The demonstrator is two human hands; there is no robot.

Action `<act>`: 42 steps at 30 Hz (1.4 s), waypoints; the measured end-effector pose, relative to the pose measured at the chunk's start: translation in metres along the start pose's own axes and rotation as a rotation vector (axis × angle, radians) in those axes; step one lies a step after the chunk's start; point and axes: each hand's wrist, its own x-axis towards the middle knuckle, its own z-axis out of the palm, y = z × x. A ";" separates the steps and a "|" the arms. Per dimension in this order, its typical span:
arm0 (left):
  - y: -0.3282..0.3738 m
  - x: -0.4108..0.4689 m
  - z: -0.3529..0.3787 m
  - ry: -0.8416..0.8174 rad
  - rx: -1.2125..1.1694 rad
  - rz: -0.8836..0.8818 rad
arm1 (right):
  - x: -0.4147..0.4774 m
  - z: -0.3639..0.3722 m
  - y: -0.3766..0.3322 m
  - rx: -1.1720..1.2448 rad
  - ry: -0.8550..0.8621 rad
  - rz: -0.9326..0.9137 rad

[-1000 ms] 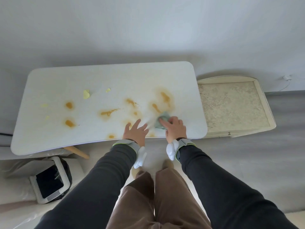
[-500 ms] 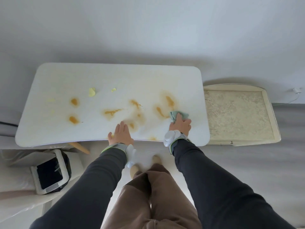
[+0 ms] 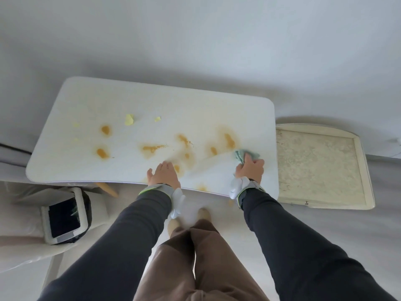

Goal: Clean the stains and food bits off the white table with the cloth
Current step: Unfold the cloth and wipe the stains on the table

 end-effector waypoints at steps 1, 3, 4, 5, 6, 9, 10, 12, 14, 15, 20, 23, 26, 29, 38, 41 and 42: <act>0.000 0.000 -0.001 -0.006 0.001 0.004 | 0.002 -0.002 -0.003 0.084 0.014 0.152; 0.000 0.000 -0.002 -0.023 0.001 0.002 | 0.005 -0.001 -0.015 0.169 -0.003 0.306; 0.000 0.001 -0.004 -0.030 -0.001 -0.003 | 0.004 0.003 -0.022 0.148 -0.025 0.303; -0.001 0.001 -0.005 -0.037 -0.004 -0.007 | 0.001 0.007 -0.028 0.097 -0.052 0.248; -0.001 0.001 -0.006 -0.043 -0.005 -0.009 | -0.003 0.012 -0.034 0.035 -0.078 0.145; 0.002 0.001 -0.011 -0.063 -0.016 -0.012 | -0.018 0.024 -0.041 -0.141 -0.190 -0.360; 0.003 0.002 -0.012 -0.066 -0.027 -0.019 | -0.024 0.026 -0.040 -0.216 -0.226 -0.555; 0.006 0.003 -0.016 -0.074 -0.053 -0.039 | -0.030 0.026 -0.035 -0.316 -0.259 -0.835; 0.008 0.004 -0.019 -0.089 -0.065 -0.056 | -0.026 0.023 -0.029 -0.332 -0.262 -0.949; 0.009 0.004 -0.020 -0.097 -0.066 -0.058 | -0.021 0.022 -0.025 -0.336 -0.250 -0.972; 0.011 0.002 -0.016 -0.071 -0.082 -0.075 | 0.007 0.003 -0.008 -0.178 -0.063 -0.453; 0.012 -0.002 -0.011 -0.003 -0.093 -0.082 | 0.017 -0.005 -0.010 0.063 0.062 0.074; 0.011 -0.003 -0.007 0.049 -0.108 -0.085 | 0.026 -0.006 -0.028 0.259 0.040 0.314; 0.010 0.002 -0.005 0.005 -0.119 -0.055 | 0.022 0.000 -0.044 0.094 -0.075 0.157; 0.019 0.009 -0.006 -0.020 -0.117 -0.071 | -0.004 0.021 -0.040 -0.293 -0.395 -0.925; 0.022 0.010 -0.008 -0.033 -0.119 -0.085 | 0.014 0.007 -0.031 -0.311 -0.367 -0.885; 0.023 0.010 -0.009 -0.041 -0.112 -0.089 | 0.022 0.002 -0.027 -0.277 -0.333 -0.811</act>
